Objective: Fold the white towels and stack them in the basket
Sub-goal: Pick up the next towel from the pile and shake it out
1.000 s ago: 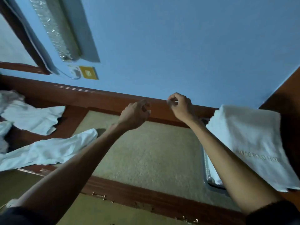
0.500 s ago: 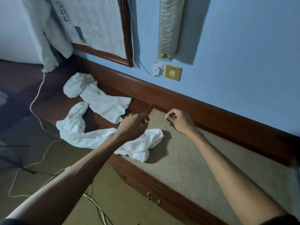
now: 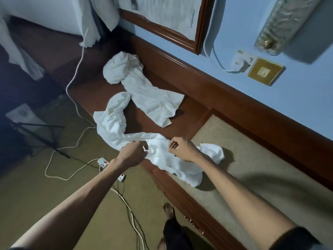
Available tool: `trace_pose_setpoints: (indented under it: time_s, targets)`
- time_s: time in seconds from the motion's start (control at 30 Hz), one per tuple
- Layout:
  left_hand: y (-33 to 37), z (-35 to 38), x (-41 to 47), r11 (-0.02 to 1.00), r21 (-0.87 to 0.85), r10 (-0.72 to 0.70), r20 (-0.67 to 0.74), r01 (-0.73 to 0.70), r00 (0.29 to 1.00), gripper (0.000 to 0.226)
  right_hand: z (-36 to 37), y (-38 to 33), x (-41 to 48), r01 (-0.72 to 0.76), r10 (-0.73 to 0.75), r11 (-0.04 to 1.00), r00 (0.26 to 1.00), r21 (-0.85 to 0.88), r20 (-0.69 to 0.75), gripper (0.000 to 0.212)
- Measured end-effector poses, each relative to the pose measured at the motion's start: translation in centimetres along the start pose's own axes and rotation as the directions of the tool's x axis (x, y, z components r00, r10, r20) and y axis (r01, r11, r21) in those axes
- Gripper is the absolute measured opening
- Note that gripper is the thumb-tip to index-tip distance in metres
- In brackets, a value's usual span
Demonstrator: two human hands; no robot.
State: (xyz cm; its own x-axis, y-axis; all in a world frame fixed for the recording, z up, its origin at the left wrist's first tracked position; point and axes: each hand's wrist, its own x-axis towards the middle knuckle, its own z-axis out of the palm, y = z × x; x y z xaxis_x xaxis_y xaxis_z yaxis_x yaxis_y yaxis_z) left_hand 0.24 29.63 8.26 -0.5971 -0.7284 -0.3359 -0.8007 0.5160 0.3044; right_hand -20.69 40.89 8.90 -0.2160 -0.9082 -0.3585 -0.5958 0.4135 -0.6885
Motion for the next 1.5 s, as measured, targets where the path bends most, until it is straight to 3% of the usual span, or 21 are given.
trace_pose_setpoints:
  time_s: [0.2, 0.4, 0.57, 0.7, 0.87, 1.0, 1.07, 1.13, 1.2, 1.3, 1.5]
  targets:
    - [-5.9, 3.3, 4.4, 0.996, 0.034, -0.087, 0.059, 0.085, 0.994, 0.02, 6.4, 0.0, 7.4, 0.059, -0.053, 0.997, 0.992, -0.046, 0.111, 0.011]
    - [-10.3, 6.7, 7.6, 0.999, 0.036, -0.019, 0.087, 0.016, 0.996, 0.038, 12.7, -0.1, 11.8, 0.081, -0.024, 0.967, 0.973, -0.242, 0.23, 0.046]
    - [-13.0, 8.5, 10.3, 0.995, 0.016, 0.099, 0.073, -0.1, 0.992, 0.043, 15.1, 1.7, 13.9, 0.094, -0.041, 0.9, 0.99, -0.426, 0.132, 0.051]
    - [-13.9, 8.9, 12.2, 0.987, -0.038, 0.157, 0.018, -0.156, 0.987, 0.02, 15.9, 1.8, 15.0, 0.067, -0.078, 0.893, 0.997, -0.445, -0.007, 0.033]
    - [-14.4, 6.7, 13.5, 0.959, -0.21, 0.204, 0.052, -0.189, 0.977, 0.018, 14.9, -0.1, 15.6, -0.027, -0.028, 0.893, 0.993, -0.45, -0.115, 0.014]
    - [-13.1, 1.3, 15.3, 0.922, -0.352, 0.204, 0.09, -0.16, 0.975, 0.02, 11.5, -2.5, 16.3, -0.049, 0.046, 0.999, 0.975, -0.005, -0.215, 0.028]
    - [-11.5, -2.3, 16.5, 0.908, -0.389, 0.213, 0.106, -0.157, 0.971, 0.024, 8.6, -4.1, 16.9, -0.043, 0.065, 0.995, 0.963, 0.09, -0.261, 0.033]
    - [-9.3, -6.4, 17.5, 0.877, -0.445, 0.257, 0.111, -0.183, 0.96, 0.032, 5.0, -5.7, 17.3, -0.043, 0.093, 0.986, 0.944, 0.159, -0.318, 0.043]
    - [-6.5, -10.7, 17.9, 0.817, -0.544, 0.313, 0.139, -0.192, 0.94, 0.023, 0.4, -7.4, 17.0, -0.069, 0.143, 0.976, 0.922, 0.209, -0.36, 0.052]
    - [-1.9, -16.3, 17.8, 0.709, -0.665, 0.441, 0.155, -0.237, 0.884, 0.024, -7.2, -9.3, 14.2, -0.177, 0.227, 0.971, 0.893, 0.161, -0.387, 0.054]
    - [9.0, -23.4, 17.5, 0.639, -0.573, 0.653, 0.051, -0.513, 0.755, 0.026, -19.6, -11.0, 5.2, -0.189, 0.274, 0.96, 0.782, 0.206, -0.56, 0.054]
